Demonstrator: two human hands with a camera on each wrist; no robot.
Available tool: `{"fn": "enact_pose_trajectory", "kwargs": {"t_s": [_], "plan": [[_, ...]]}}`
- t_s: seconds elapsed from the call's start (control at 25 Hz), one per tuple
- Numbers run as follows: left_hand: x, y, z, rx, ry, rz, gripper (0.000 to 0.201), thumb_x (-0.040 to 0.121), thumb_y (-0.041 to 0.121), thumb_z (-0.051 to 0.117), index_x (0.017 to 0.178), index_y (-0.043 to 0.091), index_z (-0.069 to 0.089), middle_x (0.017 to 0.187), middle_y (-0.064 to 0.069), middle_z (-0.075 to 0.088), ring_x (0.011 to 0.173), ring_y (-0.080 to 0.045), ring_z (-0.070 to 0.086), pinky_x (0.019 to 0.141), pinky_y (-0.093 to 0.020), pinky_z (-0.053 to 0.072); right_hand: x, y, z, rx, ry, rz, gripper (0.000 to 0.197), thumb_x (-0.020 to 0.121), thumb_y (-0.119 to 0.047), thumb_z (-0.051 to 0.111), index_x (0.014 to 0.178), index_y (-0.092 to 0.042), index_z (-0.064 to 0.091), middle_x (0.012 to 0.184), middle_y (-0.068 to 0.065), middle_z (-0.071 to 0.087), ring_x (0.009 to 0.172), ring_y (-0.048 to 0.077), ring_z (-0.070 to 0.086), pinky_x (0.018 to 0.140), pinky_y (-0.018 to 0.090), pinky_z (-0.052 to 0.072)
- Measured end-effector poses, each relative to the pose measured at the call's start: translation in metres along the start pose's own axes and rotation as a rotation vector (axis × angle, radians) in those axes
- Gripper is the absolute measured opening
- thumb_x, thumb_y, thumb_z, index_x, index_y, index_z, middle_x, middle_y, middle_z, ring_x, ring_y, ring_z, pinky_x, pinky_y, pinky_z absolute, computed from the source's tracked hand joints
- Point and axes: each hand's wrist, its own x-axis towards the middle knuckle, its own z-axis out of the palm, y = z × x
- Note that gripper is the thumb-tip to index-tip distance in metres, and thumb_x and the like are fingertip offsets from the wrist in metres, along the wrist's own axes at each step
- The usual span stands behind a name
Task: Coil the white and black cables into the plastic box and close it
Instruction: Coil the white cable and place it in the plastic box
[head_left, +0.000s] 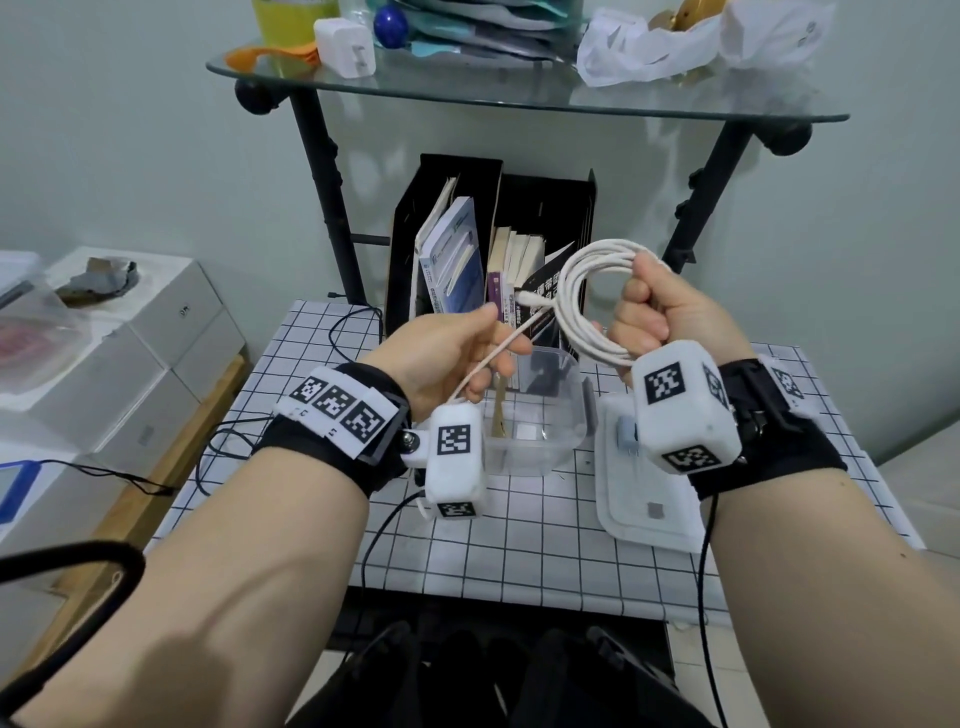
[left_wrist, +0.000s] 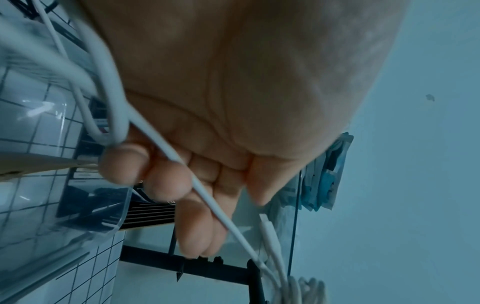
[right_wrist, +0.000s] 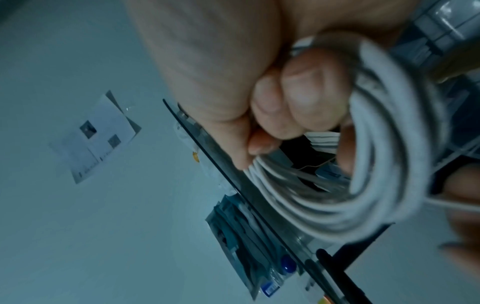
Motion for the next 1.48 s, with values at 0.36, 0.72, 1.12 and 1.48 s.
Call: {"fn": "enact_pose_trajectory", "kwargs": {"t_s": [0.36, 0.72, 1.12, 1.48], "plan": [[-0.003, -0.002, 0.011, 0.333, -0.061, 0.003, 0.022, 0.086, 0.003, 0.063, 0.108, 0.006, 0.066, 0.083, -0.008, 0.067, 0.066, -0.015, 0.062, 0.076, -0.027, 0.052, 0.02, 0.004, -0.012, 0.204, 0.341, -0.195, 0.045, 0.09, -0.054, 0.051, 0.066, -0.016, 0.044, 0.046, -0.002, 0.028, 0.039, 0.016, 0.034, 0.067, 0.031, 0.055], [-0.001, 0.004, 0.019, 0.282, -0.11, 0.005, 0.037, 0.082, -0.016, 0.053, 0.11, 0.006, 0.063, 0.088, -0.01, 0.072, 0.077, -0.018, 0.069, 0.096, -0.042, 0.047, 0.029, 0.018, -0.002, 0.151, 0.34, -0.396, 0.022, 0.096, -0.004, 0.045, 0.074, -0.003, 0.051, 0.047, 0.005, 0.054, 0.052, 0.023, 0.056, 0.065, 0.038, 0.054], [0.003, 0.008, 0.018, 0.438, -0.021, 0.015, 0.018, 0.092, 0.006, 0.057, 0.105, 0.0, 0.066, 0.078, -0.007, 0.07, 0.057, -0.013, 0.062, 0.067, -0.026, 0.051, 0.032, 0.034, -0.009, -0.453, 0.229, -0.333, 0.018, 0.098, -0.018, 0.044, 0.089, -0.006, 0.054, 0.057, 0.002, 0.058, 0.054, 0.02, 0.06, 0.062, 0.034, 0.05], [0.005, 0.011, 0.017, 0.567, 0.157, -0.06, 0.01, 0.092, 0.01, 0.053, 0.084, 0.011, 0.06, 0.069, -0.001, 0.072, 0.041, -0.01, 0.05, 0.044, -0.019, 0.042, 0.024, 0.024, -0.005, 0.003, 0.122, -0.175, 0.025, 0.1, -0.018, 0.041, 0.084, -0.003, 0.054, 0.046, -0.002, 0.037, 0.038, 0.014, 0.033, 0.056, 0.03, 0.046]]}}
